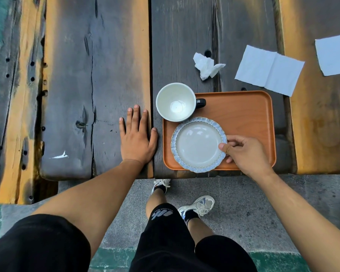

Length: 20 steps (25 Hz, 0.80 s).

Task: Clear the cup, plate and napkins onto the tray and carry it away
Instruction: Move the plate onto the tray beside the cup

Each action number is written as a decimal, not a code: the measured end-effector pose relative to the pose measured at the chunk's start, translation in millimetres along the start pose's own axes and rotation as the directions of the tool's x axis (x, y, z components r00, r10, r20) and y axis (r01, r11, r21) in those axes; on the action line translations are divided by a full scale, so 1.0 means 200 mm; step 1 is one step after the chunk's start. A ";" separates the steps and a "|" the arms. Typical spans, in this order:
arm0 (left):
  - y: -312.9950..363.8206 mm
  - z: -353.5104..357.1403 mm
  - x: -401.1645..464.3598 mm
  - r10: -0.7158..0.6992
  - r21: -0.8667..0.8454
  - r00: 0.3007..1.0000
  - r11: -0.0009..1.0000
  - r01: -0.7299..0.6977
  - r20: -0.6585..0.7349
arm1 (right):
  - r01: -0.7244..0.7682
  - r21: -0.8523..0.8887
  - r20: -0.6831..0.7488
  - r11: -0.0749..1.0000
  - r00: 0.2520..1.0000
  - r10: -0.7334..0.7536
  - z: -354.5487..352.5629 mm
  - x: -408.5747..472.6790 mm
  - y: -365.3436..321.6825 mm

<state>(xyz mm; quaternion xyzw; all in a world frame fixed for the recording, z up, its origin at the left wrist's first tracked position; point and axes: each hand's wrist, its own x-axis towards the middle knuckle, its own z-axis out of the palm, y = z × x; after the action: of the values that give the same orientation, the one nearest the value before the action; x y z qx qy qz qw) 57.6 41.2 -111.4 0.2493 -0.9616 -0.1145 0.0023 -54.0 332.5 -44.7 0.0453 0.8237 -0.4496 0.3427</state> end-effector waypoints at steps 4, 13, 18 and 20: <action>0.00 0.00 0.00 0.000 0.001 1.000 1.000 0.000 -0.005 | 0.038 0.003 -0.023 0.999 0.999 -0.038 0.02 -0.01 -0.01; 0.00 0.00 0.00 -0.004 0.006 1.000 1.000 0.004 -0.002 | 0.051 -0.054 -0.011 0.997 0.999 -0.052 0.01 -0.01 -0.03; 0.01 -0.01 0.00 -0.010 0.009 1.000 1.000 0.010 0.017 | 0.057 -0.072 0.004 0.996 0.998 -0.057 0.02 -0.01 -0.04; 0.01 -0.01 0.01 -0.013 0.007 1.000 1.000 0.012 0.020 | 0.059 -0.064 -0.022 0.996 0.998 -0.060 0.02 -0.01 -0.04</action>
<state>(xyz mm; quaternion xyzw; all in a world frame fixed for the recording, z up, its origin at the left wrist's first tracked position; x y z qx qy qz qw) 55.9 41.5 -109.8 0.2541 -0.9604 -0.1135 -0.0089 -53.0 326.3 -39.0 0.0153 0.8425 -0.4327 0.3205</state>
